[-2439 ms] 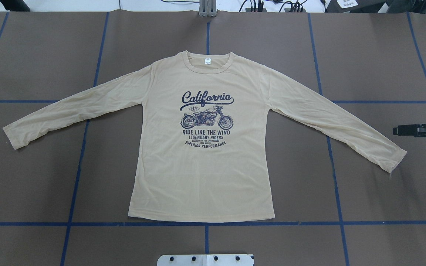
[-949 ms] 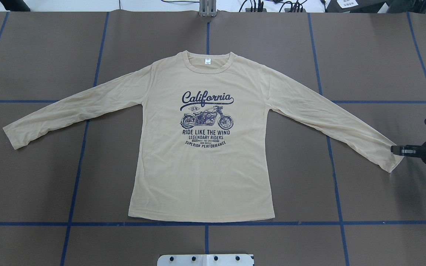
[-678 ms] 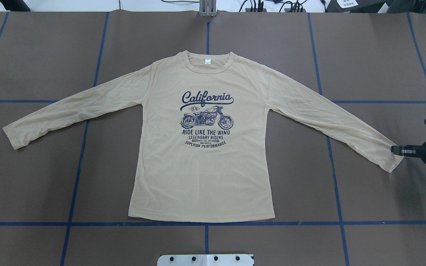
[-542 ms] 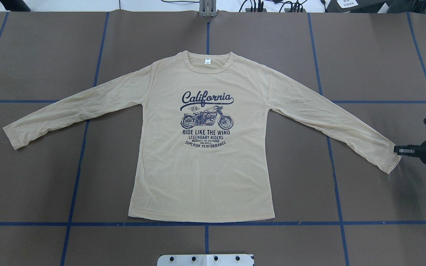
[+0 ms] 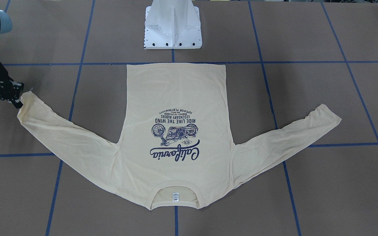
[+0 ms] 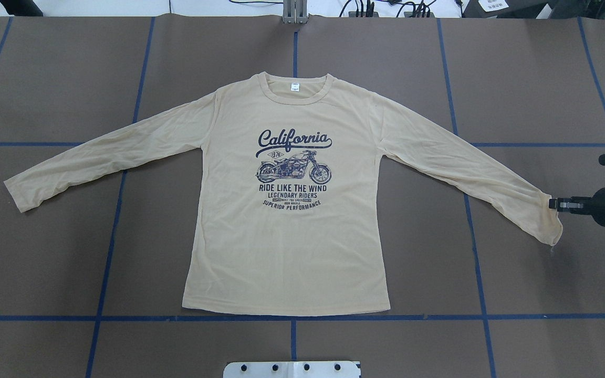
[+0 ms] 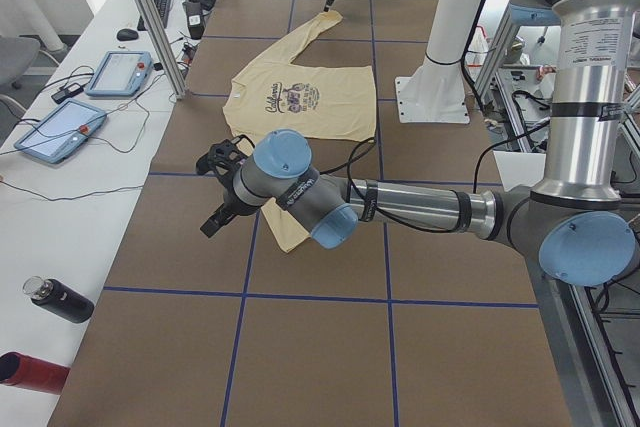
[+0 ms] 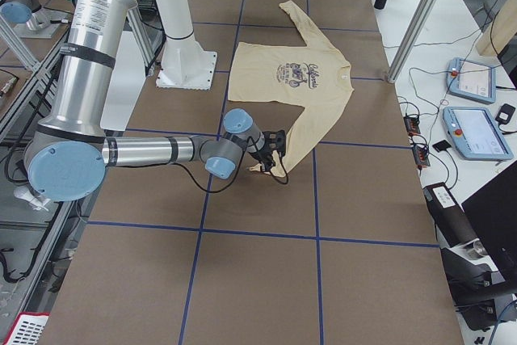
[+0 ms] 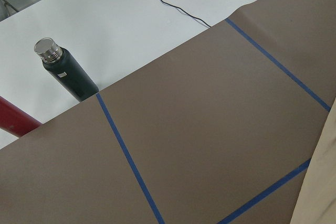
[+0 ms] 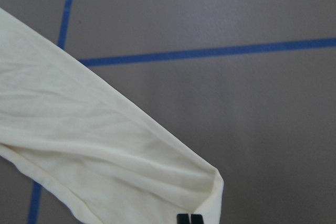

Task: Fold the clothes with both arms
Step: 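Lower the right gripper to the cuff of the sleeve nearest it and grasp, then carry the sleeve with the right gripper across the shirt body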

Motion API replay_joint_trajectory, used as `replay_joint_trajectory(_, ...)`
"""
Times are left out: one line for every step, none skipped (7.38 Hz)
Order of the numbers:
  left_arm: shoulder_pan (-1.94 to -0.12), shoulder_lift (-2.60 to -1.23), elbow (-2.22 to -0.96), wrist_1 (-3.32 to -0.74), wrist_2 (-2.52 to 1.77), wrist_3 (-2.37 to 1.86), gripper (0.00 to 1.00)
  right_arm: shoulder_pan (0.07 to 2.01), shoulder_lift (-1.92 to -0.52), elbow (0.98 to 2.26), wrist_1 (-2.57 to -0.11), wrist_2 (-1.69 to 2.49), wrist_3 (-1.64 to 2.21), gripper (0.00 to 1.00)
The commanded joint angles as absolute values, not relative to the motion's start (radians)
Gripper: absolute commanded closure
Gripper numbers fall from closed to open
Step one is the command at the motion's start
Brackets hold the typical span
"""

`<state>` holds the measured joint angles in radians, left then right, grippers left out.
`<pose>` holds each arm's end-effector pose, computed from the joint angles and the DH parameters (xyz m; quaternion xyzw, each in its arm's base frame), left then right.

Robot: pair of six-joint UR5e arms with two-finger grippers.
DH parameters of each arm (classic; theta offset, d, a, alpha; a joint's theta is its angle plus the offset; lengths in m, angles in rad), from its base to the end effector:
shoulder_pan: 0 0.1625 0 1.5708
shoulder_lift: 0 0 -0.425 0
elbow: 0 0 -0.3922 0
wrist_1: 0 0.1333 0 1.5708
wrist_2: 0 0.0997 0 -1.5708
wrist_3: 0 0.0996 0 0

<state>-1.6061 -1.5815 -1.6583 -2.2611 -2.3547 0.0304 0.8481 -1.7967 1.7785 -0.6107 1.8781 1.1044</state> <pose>-0.0811 -0.5126 0.5280 0.3664 0.3408 0.1446 0.8536 -0.2086 -0.3925 0.5591 0.1660 -0.4383 0.0989 0.8778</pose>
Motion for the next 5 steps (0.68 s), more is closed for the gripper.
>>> replay_joint_trajectory(-1.606, -1.58, -1.658, -2.261, -2.355, 0.029, 0.0, 0.931, -1.552, 1.854, -0.932, 1.933, 1.108, 1.0)
replay_joint_trajectory(-1.606, -1.582, -1.657, -2.261, -2.355, 0.028, 0.0, 0.93, -1.382, 1.85, -1.118, 1.905, 1.115, 1.0)
replay_joint_trajectory(-1.606, -1.58, -1.655, -2.261, -2.355, 0.026, 0.0, 0.881, -1.229, 1.841, -1.276, 1.854, 1.144, 1.0)
replay_joint_trajectory(-1.606, -1.58, -1.654, -2.261, -2.355, 0.026, 0.0, 0.814, -1.103, 1.829, -1.411, 1.763, 1.228, 1.0)
replay_joint_trajectory(-1.606, -1.58, -1.651, -2.261, -2.355, 0.026, 0.0, 0.78, -0.992, 1.784, -1.434, 1.729, 1.288, 1.0)
